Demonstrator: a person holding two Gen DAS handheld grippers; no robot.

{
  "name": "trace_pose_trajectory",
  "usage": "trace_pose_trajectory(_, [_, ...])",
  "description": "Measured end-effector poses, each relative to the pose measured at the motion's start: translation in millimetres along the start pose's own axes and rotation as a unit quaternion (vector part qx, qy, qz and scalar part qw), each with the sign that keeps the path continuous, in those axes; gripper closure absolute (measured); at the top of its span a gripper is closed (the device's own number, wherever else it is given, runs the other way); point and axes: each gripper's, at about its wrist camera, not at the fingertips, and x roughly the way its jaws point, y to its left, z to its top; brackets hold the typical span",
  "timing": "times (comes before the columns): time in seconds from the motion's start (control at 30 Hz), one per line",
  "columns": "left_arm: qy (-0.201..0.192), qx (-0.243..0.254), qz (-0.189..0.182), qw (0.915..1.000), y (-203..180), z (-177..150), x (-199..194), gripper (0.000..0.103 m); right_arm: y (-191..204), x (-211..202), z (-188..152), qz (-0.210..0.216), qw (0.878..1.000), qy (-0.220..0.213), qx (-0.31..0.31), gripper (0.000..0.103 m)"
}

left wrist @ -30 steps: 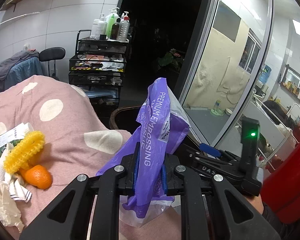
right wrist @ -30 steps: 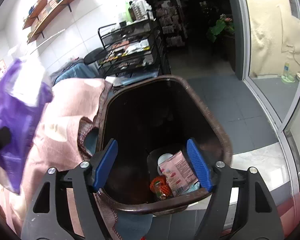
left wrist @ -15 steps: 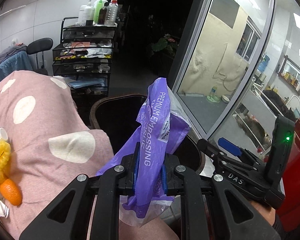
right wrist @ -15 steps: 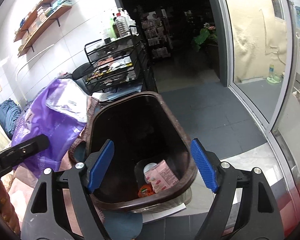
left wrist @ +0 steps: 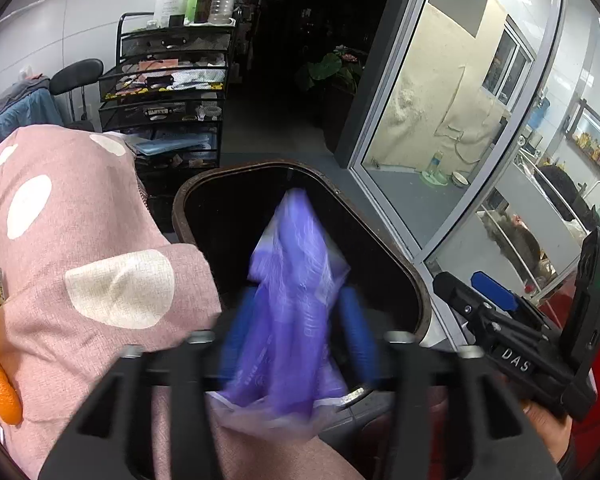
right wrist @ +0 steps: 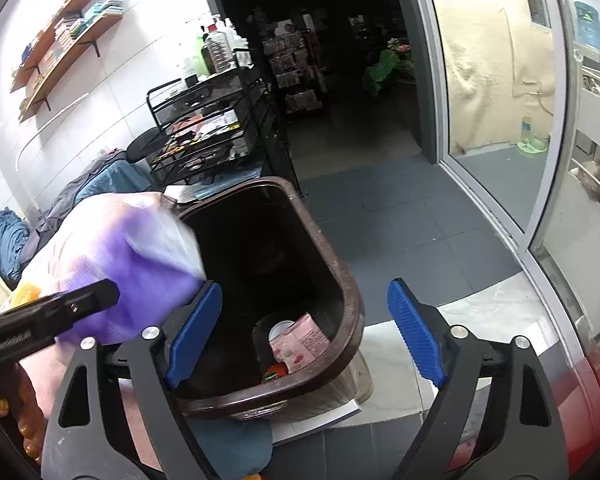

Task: Collect trash
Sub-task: 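Lower the purple tissue pack into the bin and open the left gripper, then move both grippers back over the trash on the bedspread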

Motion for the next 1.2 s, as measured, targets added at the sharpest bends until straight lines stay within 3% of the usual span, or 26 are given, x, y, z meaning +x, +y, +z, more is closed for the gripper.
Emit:
trace_pose_trajectory(0.03, [-0.008,0.002,0.002,1.0,-1,-1,-2,0.031,-1,0,-1,-0.003,1.0,0.002,0.002,0.016])
trace_pose_trajectory(0.13, [-0.021,0.018,0.005,0.9996,-6,-2,-8,0.016,-4,1,-1,-0.006,1.0,0.004,0.009,0.014])
trace_pose_trajectory(0.33, [-0.057,0.035,0.016,0.9977,-14,-5,-31,0.006,-4,2,-1,-0.002,1.0,0.003,0.006,0.013])
trace_pose_trajectory(0.77, [-0.125,0.035,0.034,0.991,-4,-22,-99,0.006,33,-10,-3,0.046,0.998,-0.015,-0.034,0.011])
trace_pose_trajectory(1.2, [-0.151,0.025,0.103,0.9829,29,-54,-146,0.005,98,-31,-11,0.12,0.988,-0.023,-0.095,0.01])
